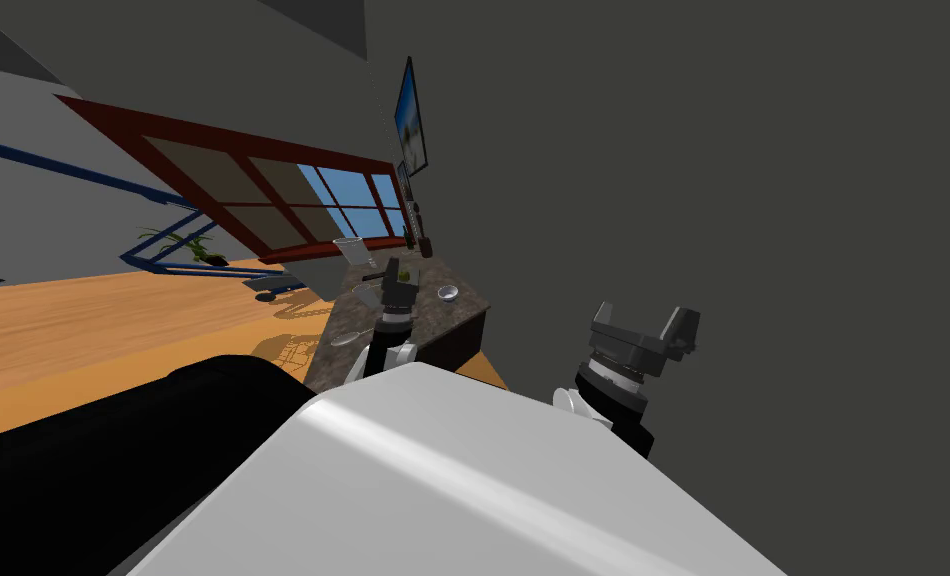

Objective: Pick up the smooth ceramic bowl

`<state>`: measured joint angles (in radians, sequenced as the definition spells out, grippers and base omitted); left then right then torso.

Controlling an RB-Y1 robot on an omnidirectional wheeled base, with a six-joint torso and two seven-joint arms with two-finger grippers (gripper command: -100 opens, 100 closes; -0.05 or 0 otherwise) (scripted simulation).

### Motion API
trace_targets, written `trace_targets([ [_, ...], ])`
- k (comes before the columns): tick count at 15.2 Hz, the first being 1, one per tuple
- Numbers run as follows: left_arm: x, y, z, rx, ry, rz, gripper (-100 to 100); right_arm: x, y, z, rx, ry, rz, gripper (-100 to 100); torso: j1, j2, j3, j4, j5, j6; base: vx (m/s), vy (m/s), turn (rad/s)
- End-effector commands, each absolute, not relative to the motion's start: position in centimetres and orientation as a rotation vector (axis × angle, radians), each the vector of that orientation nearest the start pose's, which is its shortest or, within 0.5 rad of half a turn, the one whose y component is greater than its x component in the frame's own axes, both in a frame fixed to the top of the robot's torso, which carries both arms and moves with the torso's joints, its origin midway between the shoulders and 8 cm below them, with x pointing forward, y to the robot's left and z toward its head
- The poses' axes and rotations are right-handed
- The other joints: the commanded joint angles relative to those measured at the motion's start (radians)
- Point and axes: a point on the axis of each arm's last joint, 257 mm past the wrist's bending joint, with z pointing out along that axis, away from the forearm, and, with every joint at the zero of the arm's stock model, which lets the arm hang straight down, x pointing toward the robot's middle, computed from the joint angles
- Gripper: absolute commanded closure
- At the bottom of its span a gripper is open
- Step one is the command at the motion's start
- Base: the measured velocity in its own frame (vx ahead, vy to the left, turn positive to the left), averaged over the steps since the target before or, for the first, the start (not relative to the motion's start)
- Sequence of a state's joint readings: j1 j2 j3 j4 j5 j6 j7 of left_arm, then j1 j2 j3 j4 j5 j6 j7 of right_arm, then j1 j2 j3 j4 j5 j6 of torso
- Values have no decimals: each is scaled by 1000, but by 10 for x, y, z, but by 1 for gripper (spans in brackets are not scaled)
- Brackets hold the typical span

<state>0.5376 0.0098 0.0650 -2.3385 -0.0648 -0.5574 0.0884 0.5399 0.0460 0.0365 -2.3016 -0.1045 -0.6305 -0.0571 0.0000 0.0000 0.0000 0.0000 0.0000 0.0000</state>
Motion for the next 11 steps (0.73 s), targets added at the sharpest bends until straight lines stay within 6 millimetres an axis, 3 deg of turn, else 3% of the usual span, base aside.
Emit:
trace_targets([
  [1, 323, 283, 46, -551, 618, -1298, -100, 312, -288, 44, 682, 402, 1455, 0, 0, 0, 0, 0, 0, 0, -43, -32, -6],
  [6, 354, 271, 30, -555, 711, -1345, -100, 312, -288, 44, 682, 402, 1455, 0, -4, 6, 4, 1, -1, 0, -94, -62, 4],
  [8, 365, 269, 24, -565, 736, -1358, -100, 312, -288, 44, 682, 402, 1455, 0, -2, 6, 4, 1, -1, 0, -88, -13, 6],
  [10, 388, 263, 8, -598, 794, -1381, -100, 312, -288, 44, 682, 402, 1455, 0, 0, 6, 3, 1, 0, 0, -75, 15, 11],
  [11, 389, 262, 11, -593, 790, -1384, -100, 312, -288, 44, 682, 402, 1455, 0, 1, 5, 3, 1, 0, 0, -70, 30, 6],
])
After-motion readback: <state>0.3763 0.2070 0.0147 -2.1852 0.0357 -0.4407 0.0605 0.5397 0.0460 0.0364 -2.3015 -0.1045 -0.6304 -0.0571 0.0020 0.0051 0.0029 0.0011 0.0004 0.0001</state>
